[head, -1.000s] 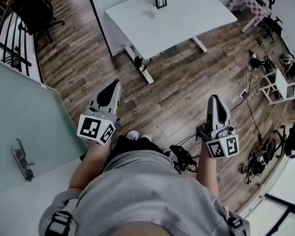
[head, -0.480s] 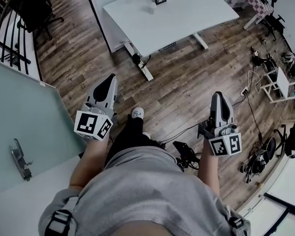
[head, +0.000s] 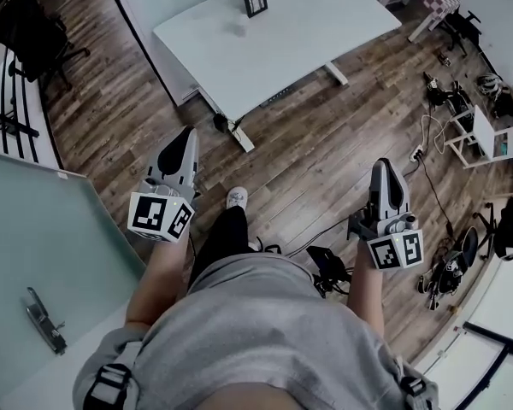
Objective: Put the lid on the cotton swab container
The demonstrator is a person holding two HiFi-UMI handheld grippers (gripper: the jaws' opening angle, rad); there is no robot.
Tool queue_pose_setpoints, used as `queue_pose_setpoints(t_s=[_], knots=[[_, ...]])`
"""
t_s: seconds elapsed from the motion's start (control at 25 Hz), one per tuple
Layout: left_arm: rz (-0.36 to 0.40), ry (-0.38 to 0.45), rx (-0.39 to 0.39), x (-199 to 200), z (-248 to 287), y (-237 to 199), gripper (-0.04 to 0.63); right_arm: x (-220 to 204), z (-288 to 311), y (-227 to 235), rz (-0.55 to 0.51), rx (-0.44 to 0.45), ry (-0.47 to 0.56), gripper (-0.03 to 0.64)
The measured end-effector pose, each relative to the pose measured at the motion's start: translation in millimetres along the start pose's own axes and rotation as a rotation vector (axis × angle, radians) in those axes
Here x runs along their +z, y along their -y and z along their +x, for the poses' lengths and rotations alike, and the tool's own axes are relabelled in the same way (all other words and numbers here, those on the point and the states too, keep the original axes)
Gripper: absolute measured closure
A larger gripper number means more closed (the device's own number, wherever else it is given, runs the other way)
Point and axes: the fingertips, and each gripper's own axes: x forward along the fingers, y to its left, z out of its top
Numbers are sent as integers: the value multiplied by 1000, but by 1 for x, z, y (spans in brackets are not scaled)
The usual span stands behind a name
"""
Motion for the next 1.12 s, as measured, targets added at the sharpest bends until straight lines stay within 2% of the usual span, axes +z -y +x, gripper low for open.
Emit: queue_pose_setpoints(t_s=[0.56,0.88,1.12], knots=[[12,1,-28,7,125,-55,591,-1,105,54,-22,-55,25,591],[30,-17,-31,2,176,-90,591,-13,166,82,-5,-97,56,591],[25,-32,-17,-8,212,-124,591,-31,219,94,7,-86,40,591]])
